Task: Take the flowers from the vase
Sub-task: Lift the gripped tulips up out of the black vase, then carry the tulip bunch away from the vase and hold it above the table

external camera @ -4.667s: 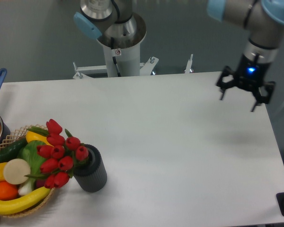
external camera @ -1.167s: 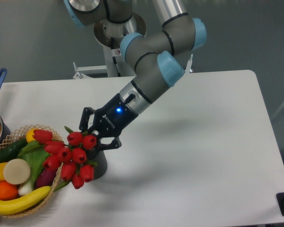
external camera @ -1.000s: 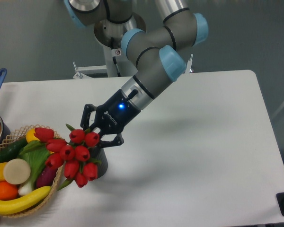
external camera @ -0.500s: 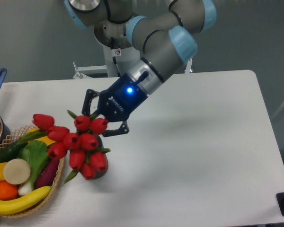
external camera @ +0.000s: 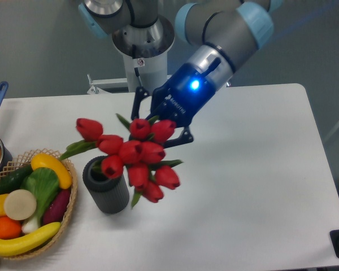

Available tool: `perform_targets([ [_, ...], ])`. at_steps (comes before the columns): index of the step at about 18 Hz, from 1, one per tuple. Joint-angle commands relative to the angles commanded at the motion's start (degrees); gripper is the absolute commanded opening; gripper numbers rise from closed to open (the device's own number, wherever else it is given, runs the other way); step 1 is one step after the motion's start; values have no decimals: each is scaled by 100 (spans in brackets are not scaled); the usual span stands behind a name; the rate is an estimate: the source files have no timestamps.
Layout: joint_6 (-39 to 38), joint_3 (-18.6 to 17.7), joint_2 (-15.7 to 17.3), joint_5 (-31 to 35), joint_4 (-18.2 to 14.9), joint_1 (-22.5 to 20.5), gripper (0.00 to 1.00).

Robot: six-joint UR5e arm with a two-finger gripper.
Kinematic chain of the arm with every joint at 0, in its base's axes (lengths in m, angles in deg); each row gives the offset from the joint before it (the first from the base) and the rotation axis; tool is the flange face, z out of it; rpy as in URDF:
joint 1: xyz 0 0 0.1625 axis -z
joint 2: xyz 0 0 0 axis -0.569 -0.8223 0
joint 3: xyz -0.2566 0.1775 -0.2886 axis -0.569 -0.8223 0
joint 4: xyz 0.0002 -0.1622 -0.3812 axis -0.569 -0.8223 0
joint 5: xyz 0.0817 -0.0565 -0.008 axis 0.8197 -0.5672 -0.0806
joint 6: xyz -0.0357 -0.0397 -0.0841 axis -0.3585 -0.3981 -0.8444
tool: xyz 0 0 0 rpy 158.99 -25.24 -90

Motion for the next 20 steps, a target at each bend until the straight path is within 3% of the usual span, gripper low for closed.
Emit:
perform_targets([
  [9,1036,273,-229,123,0,-747,3],
  [18,1828,176,-334,2511,-26,-967,0],
  [20,1828,185,-343,2724,-26,-1054,0],
])
